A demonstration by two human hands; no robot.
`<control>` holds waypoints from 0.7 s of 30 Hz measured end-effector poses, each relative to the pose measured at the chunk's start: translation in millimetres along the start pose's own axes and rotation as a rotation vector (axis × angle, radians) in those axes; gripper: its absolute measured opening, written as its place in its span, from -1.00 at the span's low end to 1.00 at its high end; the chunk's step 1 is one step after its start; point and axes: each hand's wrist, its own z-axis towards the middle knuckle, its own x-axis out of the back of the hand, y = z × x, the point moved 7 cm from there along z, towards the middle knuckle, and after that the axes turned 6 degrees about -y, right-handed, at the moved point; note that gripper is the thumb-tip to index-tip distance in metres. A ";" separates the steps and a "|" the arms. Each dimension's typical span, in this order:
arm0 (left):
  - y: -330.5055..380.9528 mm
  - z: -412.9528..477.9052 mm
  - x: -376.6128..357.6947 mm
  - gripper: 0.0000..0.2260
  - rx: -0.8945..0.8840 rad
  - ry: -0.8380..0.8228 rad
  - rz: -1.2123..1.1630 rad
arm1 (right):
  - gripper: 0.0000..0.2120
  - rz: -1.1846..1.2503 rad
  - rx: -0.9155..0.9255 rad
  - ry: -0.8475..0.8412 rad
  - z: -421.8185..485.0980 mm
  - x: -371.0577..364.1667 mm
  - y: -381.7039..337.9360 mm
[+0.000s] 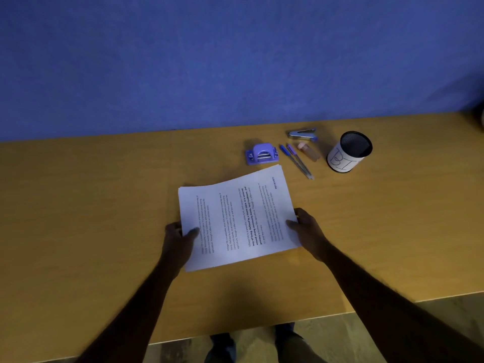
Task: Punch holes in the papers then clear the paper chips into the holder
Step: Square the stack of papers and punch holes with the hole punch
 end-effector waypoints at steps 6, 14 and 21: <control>15.2 8.5 -13.9 -0.55 -0.086 -0.093 0.122 | -0.83 -0.119 -0.023 -0.019 6.9 2.2 -3.0; 16.0 13.6 -22.8 -0.66 -0.062 -0.210 0.139 | -0.72 -0.389 -0.024 0.108 27.0 10.8 -14.5; 30.8 16.6 -27.0 -0.73 -0.185 -0.192 0.116 | -0.86 -0.347 0.005 0.150 37.6 17.3 -25.3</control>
